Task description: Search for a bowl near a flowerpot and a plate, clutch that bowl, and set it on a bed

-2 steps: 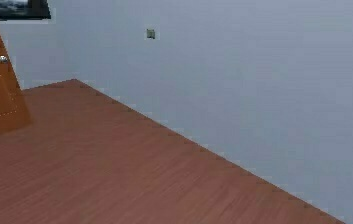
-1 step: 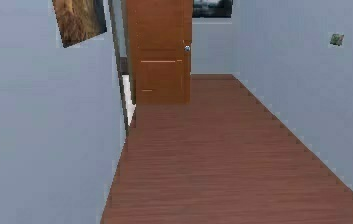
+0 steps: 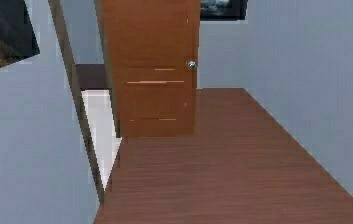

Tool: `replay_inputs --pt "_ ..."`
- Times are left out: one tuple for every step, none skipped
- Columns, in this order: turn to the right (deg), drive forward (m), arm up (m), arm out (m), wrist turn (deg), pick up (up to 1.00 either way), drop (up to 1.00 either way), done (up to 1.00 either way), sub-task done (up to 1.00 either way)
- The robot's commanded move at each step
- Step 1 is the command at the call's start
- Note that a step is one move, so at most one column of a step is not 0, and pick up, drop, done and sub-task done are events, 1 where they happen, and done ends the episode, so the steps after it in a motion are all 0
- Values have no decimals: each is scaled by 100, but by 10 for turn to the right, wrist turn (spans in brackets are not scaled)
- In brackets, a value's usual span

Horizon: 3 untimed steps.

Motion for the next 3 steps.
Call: replay_inputs --pt "0 100 0 0 0 0 0 0 0" --pt "0 55 0 0 0 0 0 0 0" --pt "-450 0 0 0 0 0 0 0 0"
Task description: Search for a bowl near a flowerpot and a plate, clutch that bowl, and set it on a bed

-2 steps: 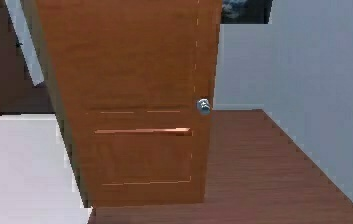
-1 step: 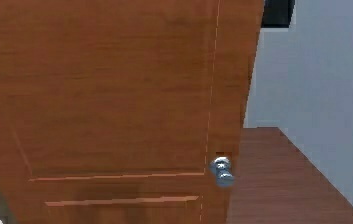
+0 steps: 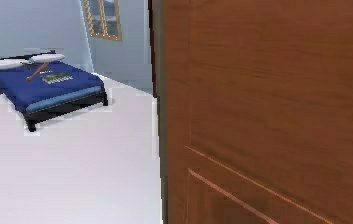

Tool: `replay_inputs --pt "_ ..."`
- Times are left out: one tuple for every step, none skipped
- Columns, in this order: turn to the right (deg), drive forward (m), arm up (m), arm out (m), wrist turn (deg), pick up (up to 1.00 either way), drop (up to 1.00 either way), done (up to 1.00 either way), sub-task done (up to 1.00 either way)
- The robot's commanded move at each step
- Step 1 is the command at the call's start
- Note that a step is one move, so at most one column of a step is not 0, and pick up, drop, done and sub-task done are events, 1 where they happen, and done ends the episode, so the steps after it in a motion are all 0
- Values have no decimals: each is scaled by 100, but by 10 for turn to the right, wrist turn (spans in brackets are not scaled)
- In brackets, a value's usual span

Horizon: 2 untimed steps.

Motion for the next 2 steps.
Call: replay_inputs --pt "-180 0 0 0 0 0 0 0 0" --pt "0 90 0 0 0 0 0 0 0"
